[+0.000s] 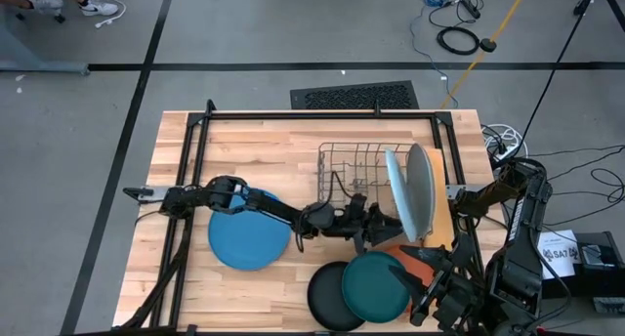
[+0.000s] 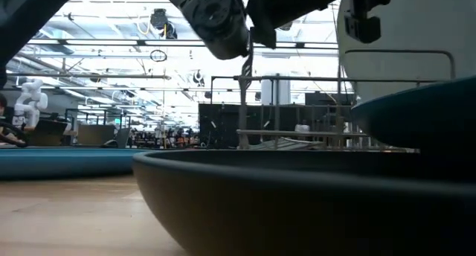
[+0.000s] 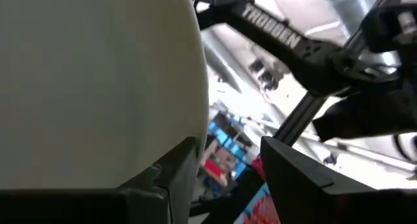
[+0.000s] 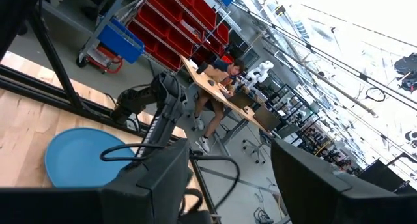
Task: Sort dishes
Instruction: Put the light blue plate into the dish rack
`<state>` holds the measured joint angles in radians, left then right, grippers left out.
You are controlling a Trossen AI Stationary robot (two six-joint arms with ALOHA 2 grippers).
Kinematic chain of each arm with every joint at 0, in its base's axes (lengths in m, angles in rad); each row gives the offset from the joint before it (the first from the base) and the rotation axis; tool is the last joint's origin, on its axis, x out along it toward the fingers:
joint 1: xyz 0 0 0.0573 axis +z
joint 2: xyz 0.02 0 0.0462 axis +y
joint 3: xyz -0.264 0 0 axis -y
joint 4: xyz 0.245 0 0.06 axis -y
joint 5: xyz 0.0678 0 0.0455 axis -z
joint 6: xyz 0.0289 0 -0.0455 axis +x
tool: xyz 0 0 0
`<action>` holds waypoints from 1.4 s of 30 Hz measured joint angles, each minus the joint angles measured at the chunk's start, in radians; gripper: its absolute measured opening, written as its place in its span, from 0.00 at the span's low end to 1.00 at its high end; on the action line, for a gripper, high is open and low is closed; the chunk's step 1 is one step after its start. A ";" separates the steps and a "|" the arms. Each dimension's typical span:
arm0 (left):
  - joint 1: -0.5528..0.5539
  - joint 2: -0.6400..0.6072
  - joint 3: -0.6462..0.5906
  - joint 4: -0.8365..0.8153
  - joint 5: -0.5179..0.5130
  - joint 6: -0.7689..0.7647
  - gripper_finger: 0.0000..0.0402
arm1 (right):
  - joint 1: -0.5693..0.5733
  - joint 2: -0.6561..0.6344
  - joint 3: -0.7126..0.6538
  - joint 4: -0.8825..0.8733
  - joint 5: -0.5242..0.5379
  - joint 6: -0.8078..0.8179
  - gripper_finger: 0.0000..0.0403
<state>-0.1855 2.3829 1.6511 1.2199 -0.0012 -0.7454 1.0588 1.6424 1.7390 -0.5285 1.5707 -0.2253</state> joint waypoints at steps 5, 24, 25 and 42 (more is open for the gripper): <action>0.028 -0.002 0.053 -0.147 0.067 -0.009 0.43 | 0.000 0.000 0.000 0.000 0.000 0.000 0.52; 0.105 -0.003 0.079 -0.288 0.277 -0.062 0.43 | 0.000 0.000 0.000 -0.029 0.000 0.021 0.52; 0.107 -0.003 0.079 -0.290 0.290 -0.074 0.43 | 0.000 0.000 0.000 -0.031 0.000 0.023 0.52; 0.152 -0.003 0.130 -0.446 0.385 -0.114 0.43 | 0.001 0.000 0.000 -0.031 0.000 0.026 0.52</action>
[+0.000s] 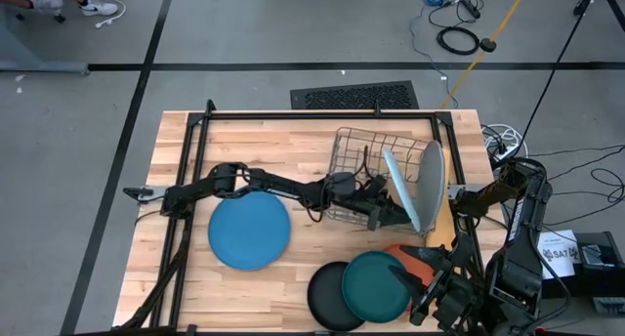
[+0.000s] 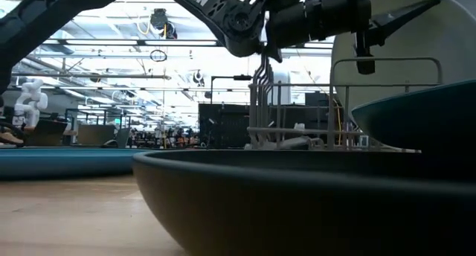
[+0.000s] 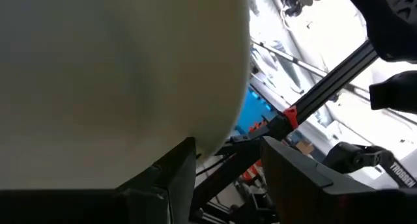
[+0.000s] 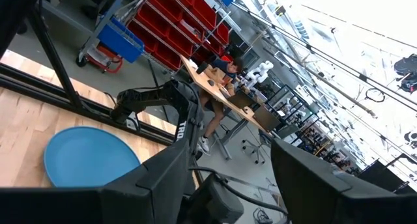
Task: Sort dishes
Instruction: Put the light blue plate into the dish rack
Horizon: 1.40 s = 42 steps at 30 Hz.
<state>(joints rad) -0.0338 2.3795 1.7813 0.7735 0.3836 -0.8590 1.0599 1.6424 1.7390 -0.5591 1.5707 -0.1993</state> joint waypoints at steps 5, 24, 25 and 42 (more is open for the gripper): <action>0.006 0.000 0.019 -0.029 -0.006 0.008 0.43 | 0.000 0.000 0.000 0.000 0.000 0.000 0.52; 0.013 0.000 0.021 -0.090 -0.121 0.056 0.17 | 0.000 0.000 0.000 -0.007 0.000 0.005 0.52; 0.012 0.000 0.021 -0.087 -0.119 0.061 0.12 | 0.000 0.000 0.000 -0.007 0.000 0.005 0.52; 0.015 -0.029 0.020 -0.096 -0.002 0.131 0.00 | 0.000 0.000 0.000 -0.008 0.000 0.005 0.52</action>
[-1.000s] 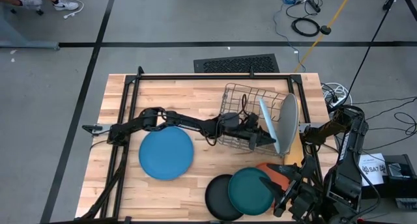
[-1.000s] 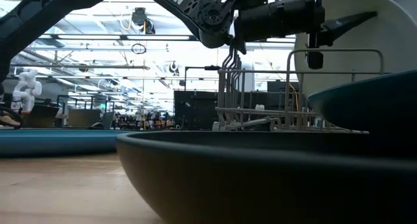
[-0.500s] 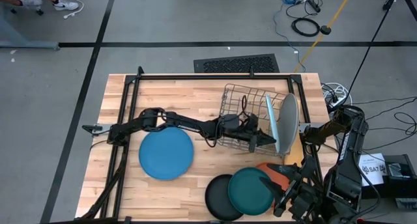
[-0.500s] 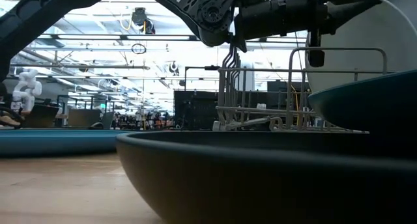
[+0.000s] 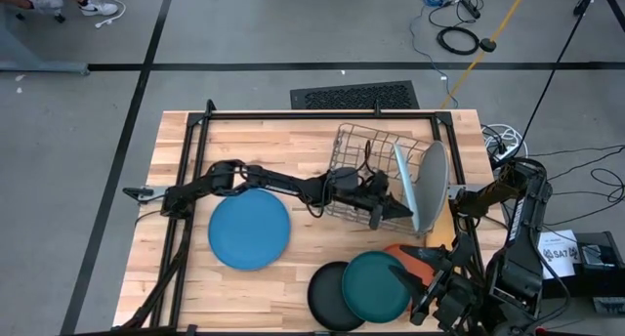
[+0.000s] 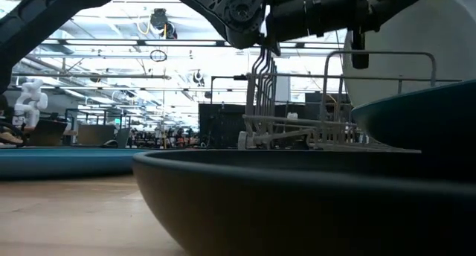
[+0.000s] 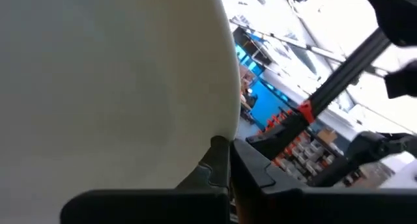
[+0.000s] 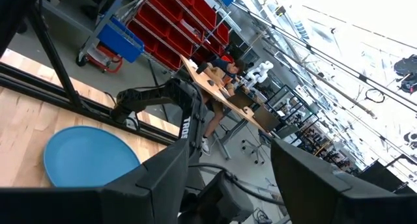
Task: Sort dishes
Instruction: Put the light blue plate into the dish rack
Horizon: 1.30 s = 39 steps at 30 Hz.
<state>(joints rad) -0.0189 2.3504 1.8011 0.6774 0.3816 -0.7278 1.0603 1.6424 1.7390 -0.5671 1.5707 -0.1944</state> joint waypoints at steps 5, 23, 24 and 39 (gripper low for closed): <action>0.000 -0.049 0.000 -0.110 0.010 0.080 0.00 | 0.000 0.000 0.000 -0.003 0.000 0.001 0.52; -0.010 -0.062 0.001 -0.159 -0.008 0.166 0.27 | 0.000 0.000 0.000 -0.014 0.000 0.018 0.52; -0.010 -0.062 0.001 -0.160 -0.008 0.160 0.30 | 0.000 0.000 0.000 -0.014 0.000 0.018 0.52; -0.039 -0.063 -0.104 0.215 0.001 0.002 0.39 | 0.000 0.000 0.000 -0.013 0.000 0.022 0.52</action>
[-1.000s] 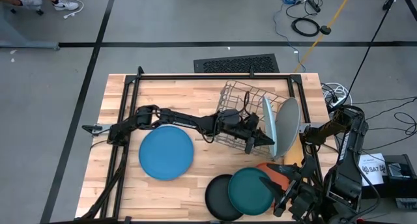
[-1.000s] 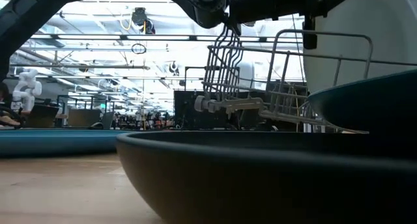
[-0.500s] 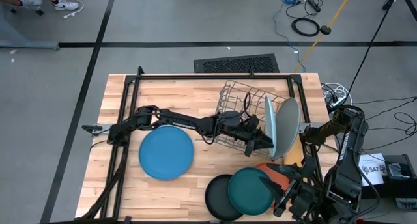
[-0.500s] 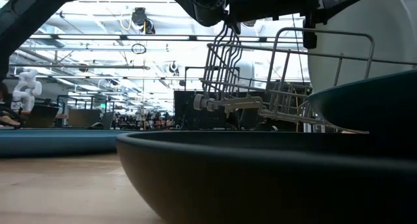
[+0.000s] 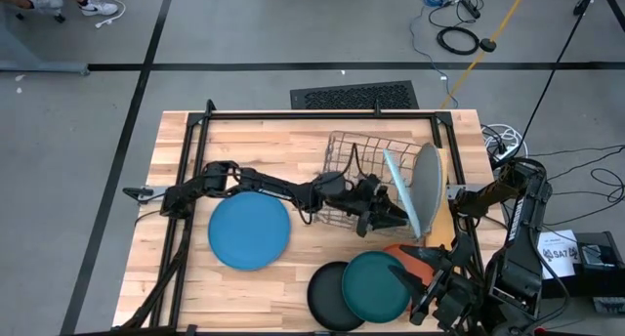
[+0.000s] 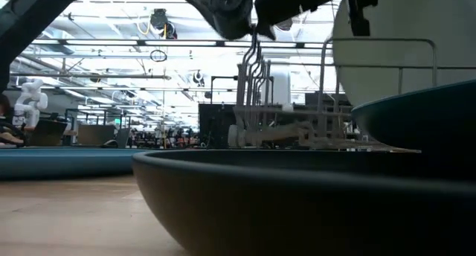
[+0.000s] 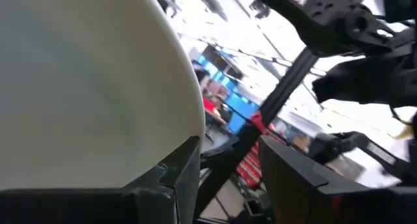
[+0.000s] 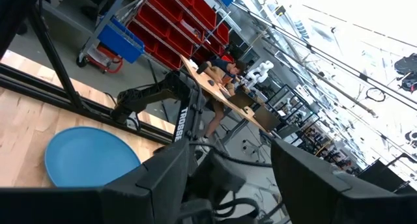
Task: Sort dishes
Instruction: Put the light blue plate into the dish rack
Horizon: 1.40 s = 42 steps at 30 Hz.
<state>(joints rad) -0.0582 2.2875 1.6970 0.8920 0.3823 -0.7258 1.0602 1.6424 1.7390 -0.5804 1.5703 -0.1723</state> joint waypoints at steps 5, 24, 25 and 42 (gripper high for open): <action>-0.005 0.001 -0.091 0.179 -0.059 -0.059 0.39 | 0.000 0.000 0.000 0.000 0.000 0.004 0.52; 0.021 0.000 -0.190 0.550 -0.076 -0.244 0.39 | 0.000 0.000 0.000 0.004 -0.001 0.004 0.52; 0.025 0.000 -0.189 0.545 -0.062 -0.255 0.39 | 0.000 0.000 0.000 0.004 -0.001 0.004 0.52; 0.026 -0.011 -0.189 0.549 -0.029 -0.264 0.67 | 0.000 0.000 0.000 0.004 -0.001 0.004 0.52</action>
<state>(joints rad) -0.0322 2.2769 1.5078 1.4414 0.3532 -0.9897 1.0600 1.6424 1.7390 -0.5766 1.5695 -0.1681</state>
